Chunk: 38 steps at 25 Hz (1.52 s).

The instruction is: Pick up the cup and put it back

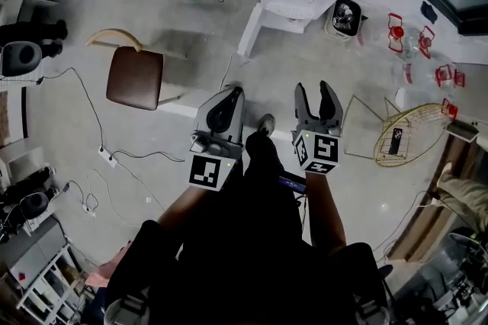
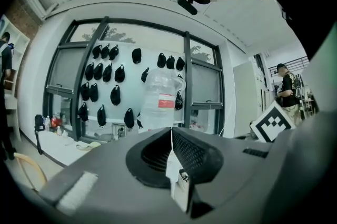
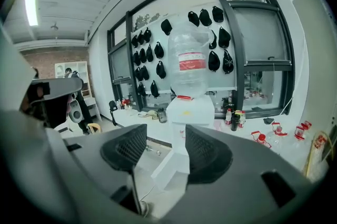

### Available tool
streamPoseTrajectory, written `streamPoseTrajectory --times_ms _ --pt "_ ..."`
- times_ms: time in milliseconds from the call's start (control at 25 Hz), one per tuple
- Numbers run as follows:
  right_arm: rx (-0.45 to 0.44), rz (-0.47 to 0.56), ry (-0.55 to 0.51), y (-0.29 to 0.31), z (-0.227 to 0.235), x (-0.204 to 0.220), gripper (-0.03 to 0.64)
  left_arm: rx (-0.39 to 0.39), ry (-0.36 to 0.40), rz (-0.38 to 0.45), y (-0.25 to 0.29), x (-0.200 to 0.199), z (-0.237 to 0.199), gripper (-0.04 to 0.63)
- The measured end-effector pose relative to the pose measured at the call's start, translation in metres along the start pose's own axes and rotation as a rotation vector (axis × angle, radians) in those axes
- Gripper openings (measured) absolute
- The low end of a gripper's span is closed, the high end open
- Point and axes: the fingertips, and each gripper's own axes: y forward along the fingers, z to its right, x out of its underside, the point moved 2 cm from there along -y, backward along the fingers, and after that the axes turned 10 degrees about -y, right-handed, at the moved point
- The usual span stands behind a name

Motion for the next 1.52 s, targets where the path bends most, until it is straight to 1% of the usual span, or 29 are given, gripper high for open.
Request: streamPoseTrajectory --times_ms 240,520,720,920,1000,1160,1280,1360,1520 --pt "-0.002 -0.031 -0.008 0.062 0.003 0.034 0.221 0.033 -0.008 -0.006 0.053 0.035 -0.034 0.011" --pt "0.033 -0.081 -0.006 0.144 0.018 0.105 0.222 0.032 -0.023 -0.010 0.107 0.098 -0.082 0.011" --pt "0.025 -0.092 -0.025 0.207 0.021 0.162 0.224 0.025 -0.030 -0.001 0.145 0.160 -0.119 0.011" --pt "0.023 -0.113 -0.030 0.261 0.028 0.232 0.230 0.019 -0.034 0.012 0.181 0.229 -0.148 0.011" --pt "0.032 -0.115 -0.029 0.283 0.034 0.260 0.230 0.026 -0.025 0.007 0.199 0.260 -0.160 0.011" --pt "0.044 -0.112 -0.015 0.326 0.043 0.316 0.233 0.046 -0.038 0.007 0.236 0.318 -0.183 0.011" --pt "0.035 -0.100 -0.043 0.357 0.051 0.352 0.236 0.072 -0.039 0.047 0.262 0.350 -0.195 0.011" --pt "0.037 -0.081 -0.058 0.374 0.056 0.375 0.236 0.084 -0.022 0.071 0.274 0.372 -0.200 0.011" --pt "0.049 -0.035 -0.067 0.414 0.063 0.419 0.238 0.108 0.017 0.093 0.295 0.418 -0.211 0.011"
